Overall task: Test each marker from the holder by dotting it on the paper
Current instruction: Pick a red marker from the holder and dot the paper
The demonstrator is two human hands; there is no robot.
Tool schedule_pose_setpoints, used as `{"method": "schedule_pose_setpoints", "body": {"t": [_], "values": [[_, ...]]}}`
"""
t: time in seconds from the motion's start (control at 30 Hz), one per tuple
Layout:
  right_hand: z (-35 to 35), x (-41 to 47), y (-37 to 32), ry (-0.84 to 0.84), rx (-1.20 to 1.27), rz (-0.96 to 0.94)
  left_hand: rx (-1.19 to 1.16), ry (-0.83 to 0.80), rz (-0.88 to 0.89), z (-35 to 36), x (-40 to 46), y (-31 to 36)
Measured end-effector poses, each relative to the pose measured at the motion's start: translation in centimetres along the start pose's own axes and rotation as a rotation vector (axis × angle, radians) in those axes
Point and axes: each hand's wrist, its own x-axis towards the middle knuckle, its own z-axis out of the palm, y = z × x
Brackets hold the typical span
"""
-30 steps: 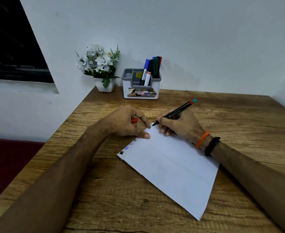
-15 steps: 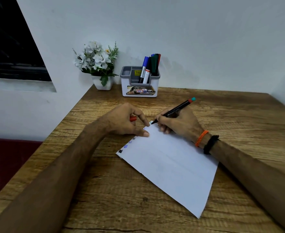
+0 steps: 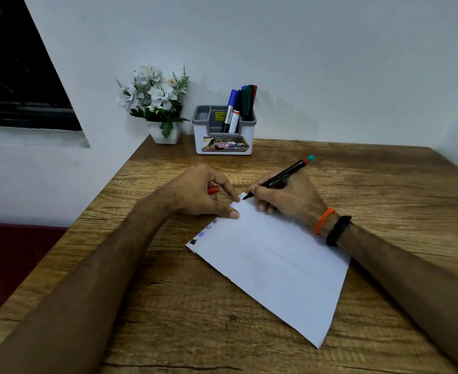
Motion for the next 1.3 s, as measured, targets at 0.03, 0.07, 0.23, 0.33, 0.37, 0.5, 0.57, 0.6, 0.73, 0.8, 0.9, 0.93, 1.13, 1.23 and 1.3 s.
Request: {"method": "schedule_pose_setpoints", "body": {"t": [0.03,0.07,0.23,0.33,0.37,0.5,0.57,0.6,0.73,0.8,0.9,0.93,1.13,1.23,1.3], "values": [[0.01,0.03,-0.03,0.012,-0.001,0.001,-0.003,0.000,0.005,0.01,0.03,0.02],[0.02,0.08,-0.04,0.029,0.001,0.003,-0.003,0.002,0.011,0.03,0.05,0.01],[0.01,-0.01,-0.20,0.021,-0.017,-0.009,0.013,0.020,0.000,0.03,0.26,-0.16],[0.01,0.16,-0.12,0.060,-0.010,0.013,0.012,0.028,0.002,0.11,0.28,-0.13],[0.01,0.15,-0.12,0.069,0.000,0.019,0.014,0.028,0.001,0.11,0.25,-0.06],[-0.03,0.08,-0.11,0.049,-0.012,0.007,0.002,0.016,-0.028,0.08,0.14,0.11],[-0.02,0.24,-0.07,0.076,-0.003,0.025,-0.002,-0.002,-0.031,0.01,0.11,0.18],[-0.02,0.29,-0.05,0.085,0.002,0.030,-0.001,-0.010,-0.032,0.00,0.11,0.16],[-0.03,0.15,-0.08,0.060,-0.015,0.016,-0.007,-0.006,-0.021,-0.01,0.13,0.04],[0.02,0.26,0.03,0.072,-0.019,0.020,-0.010,-0.006,-0.008,0.05,0.15,-0.01],[-0.01,0.35,0.19,0.078,0.002,0.031,-0.001,0.001,-0.015,0.05,0.23,0.01],[0.01,0.31,0.20,0.068,-0.004,0.026,0.006,-0.002,-0.022,0.03,0.25,0.00],[-0.05,0.78,0.41,0.106,0.045,0.061,0.004,-0.009,-0.050,0.11,0.34,0.10],[-0.16,0.87,0.44,0.097,0.103,0.072,-0.014,-0.010,-0.052,0.10,0.33,-0.23],[-0.26,0.81,0.18,0.087,0.163,0.073,-0.038,-0.008,-0.054,0.11,0.44,-0.66]]}}
